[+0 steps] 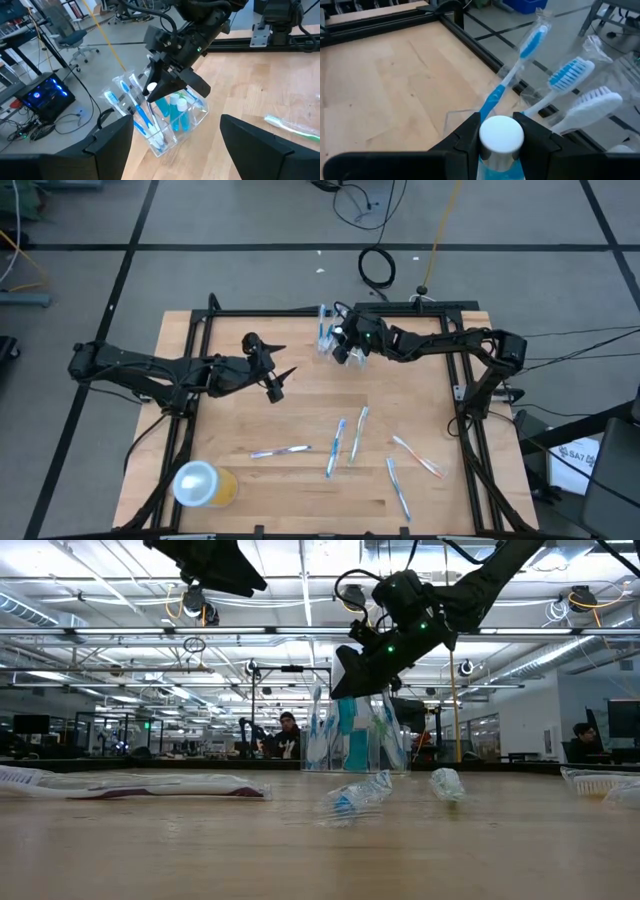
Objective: Pick & Place toothbrushing station
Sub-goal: Put the blue mouthwash into the transparent organizer, then put the orange toothbrush into the transparent organizer
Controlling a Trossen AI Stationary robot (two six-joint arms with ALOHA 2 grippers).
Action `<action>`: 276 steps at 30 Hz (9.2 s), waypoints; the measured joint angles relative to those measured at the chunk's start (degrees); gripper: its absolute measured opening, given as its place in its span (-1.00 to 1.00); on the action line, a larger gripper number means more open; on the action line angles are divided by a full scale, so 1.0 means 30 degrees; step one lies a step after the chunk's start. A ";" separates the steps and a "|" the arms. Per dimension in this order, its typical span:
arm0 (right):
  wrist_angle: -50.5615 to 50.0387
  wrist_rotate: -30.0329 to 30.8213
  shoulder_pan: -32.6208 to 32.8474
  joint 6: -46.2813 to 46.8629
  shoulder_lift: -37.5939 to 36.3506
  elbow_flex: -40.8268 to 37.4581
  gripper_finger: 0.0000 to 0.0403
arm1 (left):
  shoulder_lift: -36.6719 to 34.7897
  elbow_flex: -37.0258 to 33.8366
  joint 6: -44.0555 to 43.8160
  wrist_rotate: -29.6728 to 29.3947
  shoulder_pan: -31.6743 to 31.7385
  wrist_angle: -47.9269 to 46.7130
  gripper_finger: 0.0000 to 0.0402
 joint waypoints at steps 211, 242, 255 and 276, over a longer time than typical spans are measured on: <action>-1.1971 -0.5454 1.7415 1.6212 -0.8140 -0.8964 -0.16 | 0.0022 -0.0007 0.1559 -0.0010 0.0080 -0.1253 0.40; -1.0612 -0.3343 1.5654 0.7242 -1.0092 -0.8613 -0.89 | 0.0022 -0.0007 0.2550 -0.0012 0.0095 -0.1041 0.40; 0.2792 0.4996 1.1383 -0.6851 -1.4380 -0.8538 -0.87 | 0.0022 -0.0007 0.2922 -0.0015 0.0102 -0.0889 0.40; 1.6205 0.7264 0.4546 -0.3751 -0.3973 -0.8539 -0.94 | 0.0022 -0.0007 0.2769 -0.0012 0.0101 -0.0889 0.40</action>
